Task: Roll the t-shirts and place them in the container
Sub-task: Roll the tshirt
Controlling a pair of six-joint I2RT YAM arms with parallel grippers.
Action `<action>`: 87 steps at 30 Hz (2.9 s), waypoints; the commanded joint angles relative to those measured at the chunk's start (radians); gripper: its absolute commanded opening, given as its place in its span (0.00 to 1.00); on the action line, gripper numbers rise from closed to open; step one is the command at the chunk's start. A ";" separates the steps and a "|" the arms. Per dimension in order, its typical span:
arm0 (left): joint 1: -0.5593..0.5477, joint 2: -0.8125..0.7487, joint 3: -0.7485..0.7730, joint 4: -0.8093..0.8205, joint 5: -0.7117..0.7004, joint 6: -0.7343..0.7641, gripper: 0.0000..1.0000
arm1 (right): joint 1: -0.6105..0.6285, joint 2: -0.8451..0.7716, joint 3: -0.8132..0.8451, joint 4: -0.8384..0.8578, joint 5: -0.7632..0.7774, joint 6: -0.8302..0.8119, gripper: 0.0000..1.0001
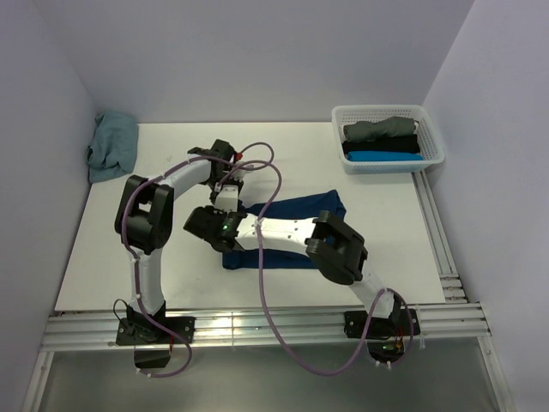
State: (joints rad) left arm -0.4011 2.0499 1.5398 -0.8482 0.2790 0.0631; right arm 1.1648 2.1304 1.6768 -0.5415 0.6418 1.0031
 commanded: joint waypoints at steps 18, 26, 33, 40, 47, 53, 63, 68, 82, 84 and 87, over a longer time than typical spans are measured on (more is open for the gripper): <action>-0.013 0.030 0.123 -0.028 0.015 -0.039 0.46 | 0.022 0.089 0.017 -0.167 0.021 0.075 0.55; 0.062 0.026 0.190 -0.058 0.187 -0.028 0.63 | 0.015 -0.022 -0.149 0.038 -0.091 0.075 0.23; 0.179 -0.030 0.108 -0.065 0.417 0.085 0.66 | -0.100 -0.234 -0.644 0.711 -0.410 0.106 0.17; 0.248 -0.031 -0.009 -0.065 0.554 0.164 0.68 | -0.162 -0.221 -0.781 1.130 -0.570 0.222 0.17; 0.254 -0.013 -0.113 0.020 0.591 0.165 0.71 | -0.182 -0.141 -0.796 1.304 -0.636 0.310 0.17; 0.252 -0.014 -0.153 0.136 0.481 0.064 0.67 | -0.185 -0.133 -0.819 1.316 -0.630 0.328 0.17; 0.200 -0.051 -0.110 0.117 0.233 -0.002 0.21 | -0.097 -0.207 -0.530 0.550 -0.345 0.140 0.57; 0.159 -0.057 -0.095 0.097 0.158 -0.002 0.13 | -0.044 -0.179 -0.327 0.226 -0.196 0.124 0.62; 0.067 -0.037 -0.021 0.037 0.095 -0.009 0.10 | 0.015 -0.124 -0.131 0.040 -0.013 0.037 0.58; 0.062 -0.033 -0.012 0.031 0.088 -0.011 0.10 | 0.015 -0.087 -0.094 0.025 0.004 0.016 0.57; 0.059 -0.027 -0.004 0.023 0.075 -0.012 0.10 | 0.013 -0.040 -0.036 0.022 0.010 -0.010 0.57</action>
State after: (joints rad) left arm -0.3351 2.0258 1.4925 -0.8230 0.3759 0.0578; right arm 1.1801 2.0514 1.5677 -0.5022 0.5800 1.0401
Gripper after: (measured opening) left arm 0.211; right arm 0.572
